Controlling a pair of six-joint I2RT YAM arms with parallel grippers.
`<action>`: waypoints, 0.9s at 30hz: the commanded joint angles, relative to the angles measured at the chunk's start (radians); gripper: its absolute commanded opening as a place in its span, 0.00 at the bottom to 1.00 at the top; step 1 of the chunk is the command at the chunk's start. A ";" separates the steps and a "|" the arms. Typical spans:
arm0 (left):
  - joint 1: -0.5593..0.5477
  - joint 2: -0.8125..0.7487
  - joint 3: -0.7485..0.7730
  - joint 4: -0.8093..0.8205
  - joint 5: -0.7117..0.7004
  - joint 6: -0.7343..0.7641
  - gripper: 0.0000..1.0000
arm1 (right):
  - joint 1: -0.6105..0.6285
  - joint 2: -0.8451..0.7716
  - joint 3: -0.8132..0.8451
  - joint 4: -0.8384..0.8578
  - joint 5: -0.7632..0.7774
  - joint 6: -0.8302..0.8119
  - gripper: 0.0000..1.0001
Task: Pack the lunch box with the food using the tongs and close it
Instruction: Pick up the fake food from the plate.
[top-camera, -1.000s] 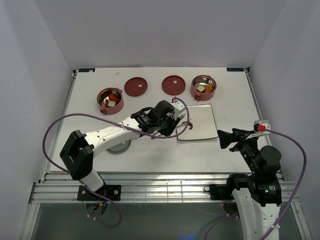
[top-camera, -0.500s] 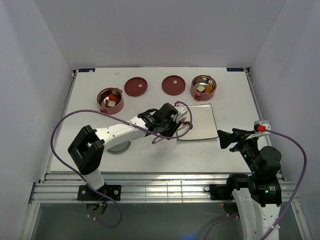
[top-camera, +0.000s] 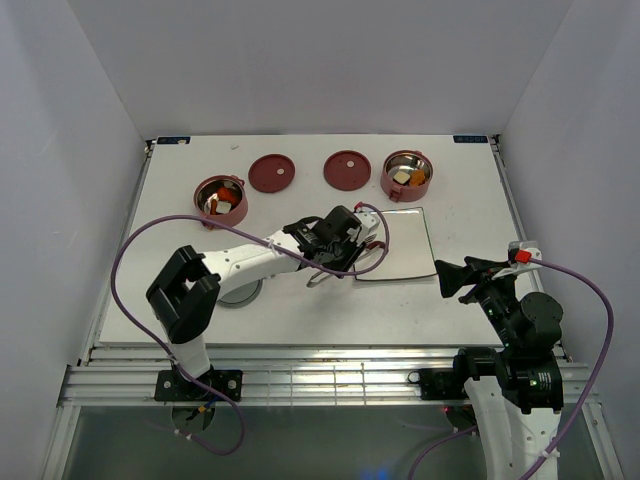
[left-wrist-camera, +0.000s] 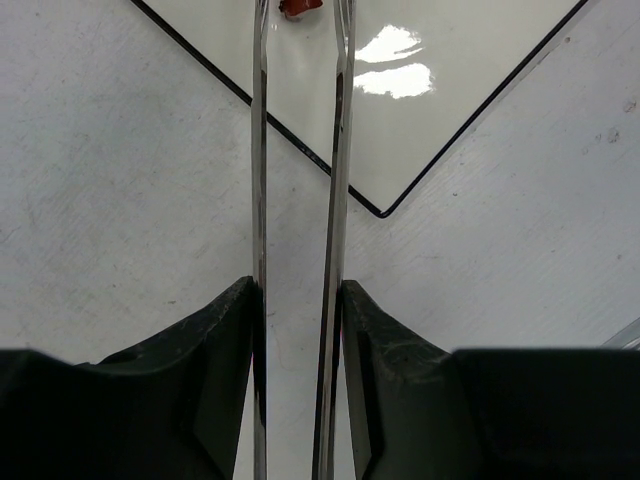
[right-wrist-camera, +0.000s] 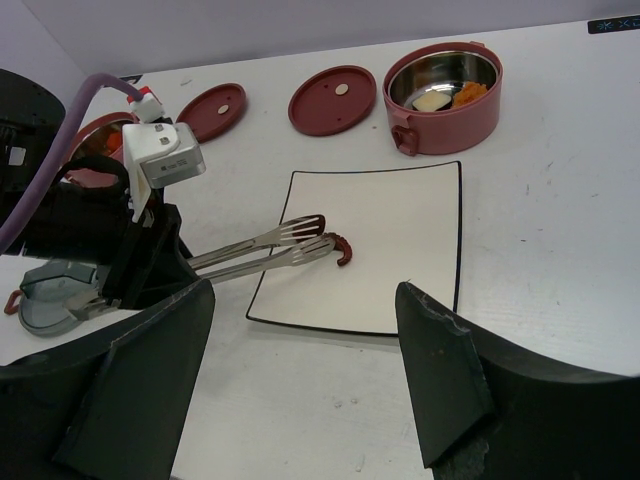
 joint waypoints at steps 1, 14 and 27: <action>-0.005 -0.020 0.043 0.002 -0.028 0.005 0.48 | 0.001 -0.007 0.007 0.029 -0.002 -0.008 0.79; -0.005 -0.037 0.092 -0.043 0.011 -0.023 0.28 | 0.001 -0.012 0.005 0.027 0.004 -0.008 0.79; -0.005 0.067 0.442 -0.021 -0.112 -0.011 0.21 | 0.001 -0.004 0.005 0.029 0.016 -0.003 0.79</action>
